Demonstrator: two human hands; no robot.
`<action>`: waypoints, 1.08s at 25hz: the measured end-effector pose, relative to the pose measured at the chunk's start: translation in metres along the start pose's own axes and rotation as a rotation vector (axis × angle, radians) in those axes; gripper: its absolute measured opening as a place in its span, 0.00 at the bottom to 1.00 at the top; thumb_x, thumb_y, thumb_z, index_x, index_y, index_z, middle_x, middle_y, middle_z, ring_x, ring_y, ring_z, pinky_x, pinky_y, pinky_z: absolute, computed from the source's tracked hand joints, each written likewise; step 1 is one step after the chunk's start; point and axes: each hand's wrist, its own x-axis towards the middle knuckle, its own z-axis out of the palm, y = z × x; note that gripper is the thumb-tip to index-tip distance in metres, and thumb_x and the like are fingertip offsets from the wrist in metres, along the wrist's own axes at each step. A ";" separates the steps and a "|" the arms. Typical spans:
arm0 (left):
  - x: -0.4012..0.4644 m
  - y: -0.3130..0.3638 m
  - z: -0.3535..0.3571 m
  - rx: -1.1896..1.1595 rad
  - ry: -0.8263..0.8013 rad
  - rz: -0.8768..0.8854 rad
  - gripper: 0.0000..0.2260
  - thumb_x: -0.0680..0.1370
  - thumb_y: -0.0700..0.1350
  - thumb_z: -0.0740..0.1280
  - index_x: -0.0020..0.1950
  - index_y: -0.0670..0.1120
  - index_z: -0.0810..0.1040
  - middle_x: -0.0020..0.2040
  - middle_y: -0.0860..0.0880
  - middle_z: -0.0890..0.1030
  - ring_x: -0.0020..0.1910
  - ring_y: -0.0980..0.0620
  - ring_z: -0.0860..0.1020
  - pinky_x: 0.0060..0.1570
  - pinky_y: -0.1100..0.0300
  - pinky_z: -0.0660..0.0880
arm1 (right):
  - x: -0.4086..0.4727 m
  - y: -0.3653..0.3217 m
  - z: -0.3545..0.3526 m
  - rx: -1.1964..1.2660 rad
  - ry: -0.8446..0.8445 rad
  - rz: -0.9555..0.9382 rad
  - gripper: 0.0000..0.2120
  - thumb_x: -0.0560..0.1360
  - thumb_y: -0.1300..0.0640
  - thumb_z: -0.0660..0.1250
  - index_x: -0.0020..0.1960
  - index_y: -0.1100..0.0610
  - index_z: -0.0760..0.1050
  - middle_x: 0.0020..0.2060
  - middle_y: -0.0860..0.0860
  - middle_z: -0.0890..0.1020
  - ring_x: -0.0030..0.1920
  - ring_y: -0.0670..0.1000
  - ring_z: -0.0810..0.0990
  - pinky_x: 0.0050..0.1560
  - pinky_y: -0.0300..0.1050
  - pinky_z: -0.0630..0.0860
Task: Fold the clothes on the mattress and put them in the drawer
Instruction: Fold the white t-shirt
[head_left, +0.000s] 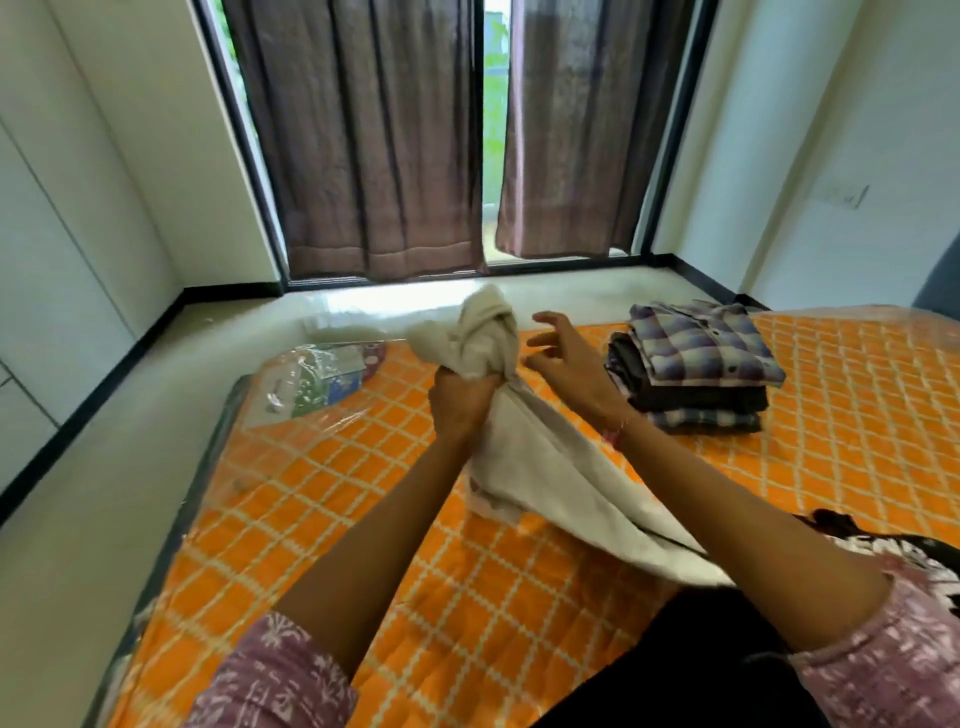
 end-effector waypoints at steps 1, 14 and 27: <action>0.009 0.003 -0.013 -0.049 0.069 -0.109 0.29 0.70 0.48 0.74 0.65 0.37 0.70 0.63 0.39 0.76 0.61 0.39 0.75 0.56 0.52 0.74 | -0.011 0.003 0.014 -0.082 -0.071 -0.103 0.31 0.73 0.57 0.71 0.72 0.57 0.62 0.63 0.54 0.73 0.60 0.50 0.73 0.58 0.39 0.70; 0.044 0.009 -0.163 -0.090 -0.079 0.208 0.30 0.72 0.44 0.74 0.67 0.51 0.59 0.65 0.47 0.70 0.64 0.47 0.71 0.62 0.49 0.72 | 0.042 -0.063 0.128 0.237 -0.054 -0.156 0.12 0.78 0.66 0.57 0.52 0.65 0.78 0.49 0.58 0.81 0.51 0.55 0.78 0.54 0.47 0.73; 0.048 0.022 -0.185 0.661 -0.098 0.498 0.11 0.74 0.53 0.71 0.45 0.44 0.78 0.34 0.50 0.76 0.35 0.53 0.72 0.38 0.60 0.68 | 0.085 -0.126 0.104 0.011 -0.140 -0.257 0.13 0.77 0.57 0.65 0.48 0.67 0.82 0.42 0.61 0.83 0.42 0.50 0.75 0.43 0.44 0.71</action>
